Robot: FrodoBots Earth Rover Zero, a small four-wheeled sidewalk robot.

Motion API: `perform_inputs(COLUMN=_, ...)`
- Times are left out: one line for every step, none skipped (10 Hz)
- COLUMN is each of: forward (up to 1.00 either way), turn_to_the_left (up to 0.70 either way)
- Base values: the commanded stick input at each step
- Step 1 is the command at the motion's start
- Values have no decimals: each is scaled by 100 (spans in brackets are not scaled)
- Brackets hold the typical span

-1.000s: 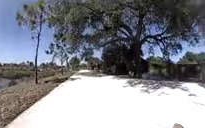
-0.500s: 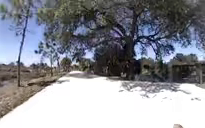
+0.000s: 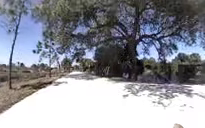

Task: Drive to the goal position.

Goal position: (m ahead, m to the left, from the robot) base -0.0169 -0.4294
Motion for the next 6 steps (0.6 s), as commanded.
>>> perform_inputs(forward=0, turn_to_the_left=27)
perform_inputs(forward=0, turn_to_the_left=0)
perform_inputs(forward=0, turn_to_the_left=0)
perform_inputs(forward=0, turn_to_the_left=0)
perform_inputs(forward=0, turn_to_the_left=0)
perform_inputs(forward=0, turn_to_the_left=0)
